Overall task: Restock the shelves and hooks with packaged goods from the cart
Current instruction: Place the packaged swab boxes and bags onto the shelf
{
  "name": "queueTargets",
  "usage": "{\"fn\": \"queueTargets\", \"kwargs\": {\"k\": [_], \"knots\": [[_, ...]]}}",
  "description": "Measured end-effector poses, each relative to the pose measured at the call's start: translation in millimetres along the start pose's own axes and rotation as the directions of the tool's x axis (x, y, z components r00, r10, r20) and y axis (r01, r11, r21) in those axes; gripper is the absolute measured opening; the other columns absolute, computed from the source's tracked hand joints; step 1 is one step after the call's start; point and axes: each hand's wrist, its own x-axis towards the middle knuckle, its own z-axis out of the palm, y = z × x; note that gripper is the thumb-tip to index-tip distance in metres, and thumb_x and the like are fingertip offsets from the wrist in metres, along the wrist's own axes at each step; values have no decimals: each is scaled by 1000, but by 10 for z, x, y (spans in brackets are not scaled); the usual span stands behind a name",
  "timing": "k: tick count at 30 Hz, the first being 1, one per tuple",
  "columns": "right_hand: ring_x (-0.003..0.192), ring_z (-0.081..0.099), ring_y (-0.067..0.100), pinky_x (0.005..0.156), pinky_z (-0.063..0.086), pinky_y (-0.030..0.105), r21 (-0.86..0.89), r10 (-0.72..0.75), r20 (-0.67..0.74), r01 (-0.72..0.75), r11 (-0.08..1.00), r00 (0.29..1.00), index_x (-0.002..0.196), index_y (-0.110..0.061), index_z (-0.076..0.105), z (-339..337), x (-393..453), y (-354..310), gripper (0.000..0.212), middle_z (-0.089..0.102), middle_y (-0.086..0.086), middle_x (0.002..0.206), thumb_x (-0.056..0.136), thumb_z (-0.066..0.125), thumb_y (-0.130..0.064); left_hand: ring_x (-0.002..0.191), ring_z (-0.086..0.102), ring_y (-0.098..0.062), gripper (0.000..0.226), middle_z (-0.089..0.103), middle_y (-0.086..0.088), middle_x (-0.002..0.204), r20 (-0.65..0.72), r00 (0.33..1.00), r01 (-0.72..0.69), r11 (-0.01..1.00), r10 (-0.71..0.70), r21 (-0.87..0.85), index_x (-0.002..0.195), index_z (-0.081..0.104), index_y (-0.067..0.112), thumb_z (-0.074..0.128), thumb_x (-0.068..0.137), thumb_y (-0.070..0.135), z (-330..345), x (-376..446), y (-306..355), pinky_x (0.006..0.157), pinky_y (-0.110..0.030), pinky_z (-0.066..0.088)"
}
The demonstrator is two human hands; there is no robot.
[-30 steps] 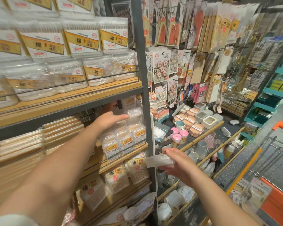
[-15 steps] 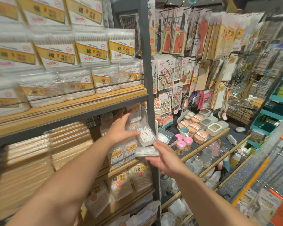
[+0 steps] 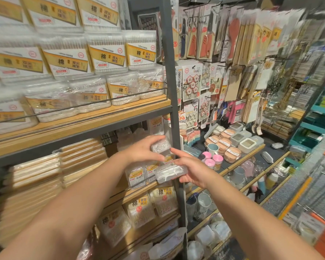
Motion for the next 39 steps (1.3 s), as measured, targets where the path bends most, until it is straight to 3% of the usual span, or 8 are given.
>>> {"fn": "queueTargets", "kwargs": {"k": [4, 8, 13, 21, 28, 32, 36, 39], "knots": [[67, 59, 11, 49, 47, 23, -26, -12, -15, 11, 1000, 1000, 138, -38, 44, -56, -27, -40, 52, 67, 4, 106, 95, 48, -9, 121, 52, -9, 58, 51, 8, 136, -128, 992, 4, 996, -16, -87, 135, 47, 27, 72, 84, 35, -48, 50, 0, 108, -38, 42], [69, 59, 14, 50, 49, 24, -33, 4, -49, -6, 999, 999, 142, -36, 41, -190, -52, 62, 55, 63, 12, 120, 94, 49, -8, 88, 57, -5, 52, 60, 9, 113, -324, 926, 139, 973, -194, -185, 131, 53, 19, 67, 87, 42, -112, 63, 63, 73, -18, 49], [68, 58, 15, 48, 50, 24, -54, 31, -80, -36, 998, 996, 142, -33, 41, -283, -111, 197, 56, 60, 22, 129, 93, 50, -7, 110, 60, -27, 79, 63, -12, 122, -360, 824, 363, 896, -437, -256, 129, 57, 2, 59, 83, 66, -120, 179, 103, 91, -37, 47], [80, 63, 16, 69, 55, 32, -116, 73, -125, -87, 989, 990, 143, -29, 40, -413, -201, 314, 55, 66, 8, 120, 93, 51, -9, 137, 40, -32, 94, 38, -15, 153, -291, 831, 378, 865, -474, -330, 148, 35, 4, 56, 84, 69, -44, 307, 167, 112, -42, 35], [54, 56, 5, 48, 45, 20, -125, 105, -165, -126, 984, 981, 139, -24, 47, -484, -317, 341, 48, 62, 9, 114, 94, 48, -5, 137, 41, -32, 91, 39, -15, 152, -246, 837, 408, 857, -489, -314, 147, 36, 4, 49, 87, 70, 11, 365, 137, 109, -40, 35], [66, 57, 9, 53, 46, 19, -149, 127, -161, -151, 977, 979, 134, -26, 50, -486, -346, 342, 44, 61, 5, 115, 94, 49, -9, 130, 47, -31, 83, 48, -14, 144, -217, 849, 437, 872, -481, -223, 141, 45, 3, 57, 86, 64, -10, 431, 158, 99, -36, 39], [79, 55, 17, 59, 44, 25, -188, 148, -175, -180, 966, 974, 129, -30, 55, -482, -328, 387, 54, 60, 7, 117, 75, 58, -27, 135, 42, -27, 77, 42, -6, 151, -146, 866, 391, 829, -478, -400, 142, 46, 17, 60, 84, 65, -21, 391, 78, 103, -38, 35], [84, 55, 20, 61, 46, 27, -163, 172, -162, -198, 966, 972, 125, -29, 57, -460, -268, 426, 42, 57, 7, 116, 84, 56, -21, 139, 37, -25, 80, 35, -2, 155, -97, 868, 383, 782, -486, -491, 145, 43, 26, 60, 80, 70, -108, 254, 22, 111, -43, 29]]}}
